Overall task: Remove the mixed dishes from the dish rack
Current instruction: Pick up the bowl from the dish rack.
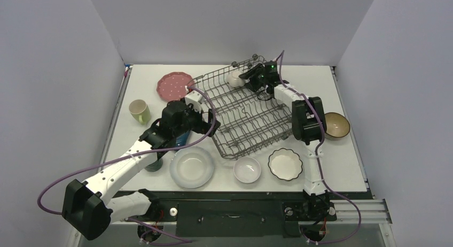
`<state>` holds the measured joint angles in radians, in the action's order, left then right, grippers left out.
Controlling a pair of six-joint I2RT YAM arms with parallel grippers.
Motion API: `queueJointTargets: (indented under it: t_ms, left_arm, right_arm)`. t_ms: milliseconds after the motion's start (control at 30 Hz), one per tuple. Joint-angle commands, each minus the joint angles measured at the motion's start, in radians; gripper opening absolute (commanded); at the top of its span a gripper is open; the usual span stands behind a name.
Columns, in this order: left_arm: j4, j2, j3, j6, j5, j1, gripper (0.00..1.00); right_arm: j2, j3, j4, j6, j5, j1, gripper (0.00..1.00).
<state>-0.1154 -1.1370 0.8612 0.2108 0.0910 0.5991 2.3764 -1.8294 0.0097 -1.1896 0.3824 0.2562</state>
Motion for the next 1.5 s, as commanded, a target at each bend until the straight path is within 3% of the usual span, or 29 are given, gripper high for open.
queueJointTargets:
  t_ms: [0,167,333,467,700,1033,1467]
  left_arm:
    - [0.091,0.033,0.001,0.066,0.035,-0.025,0.96]
    - [0.247,0.011,-0.031,0.203,0.127,-0.081,0.96]
    - [0.525,-0.077,-0.074,0.527,0.179,-0.147,0.96]
    - [0.774,-0.208,-0.083,0.775,0.155,-0.173,0.96]
    - [1.066,-0.48,-0.031,1.04,0.176,-0.212,0.96]
    - [1.476,-0.727,0.038,1.281,0.252,-0.232,0.96]
    - [1.59,-0.772,0.051,1.397,0.258,-0.207,0.99]
  right_arm:
    - [-0.128,0.018,0.092,0.025,0.012,0.0,0.32]
    - [-0.174,0.063,0.091,0.054,0.018,-0.001,0.31]
    - [-0.246,0.15,0.127,0.06,0.05,0.0,0.31]
    - [-0.342,0.252,0.169,0.044,0.082,0.001,0.31]
    - [-0.525,0.422,0.206,0.02,0.151,0.006,0.31]
    - [-0.717,0.604,0.23,-0.007,0.228,0.019,0.31]
    - [-0.803,0.669,0.241,-0.024,0.256,0.074,0.31]
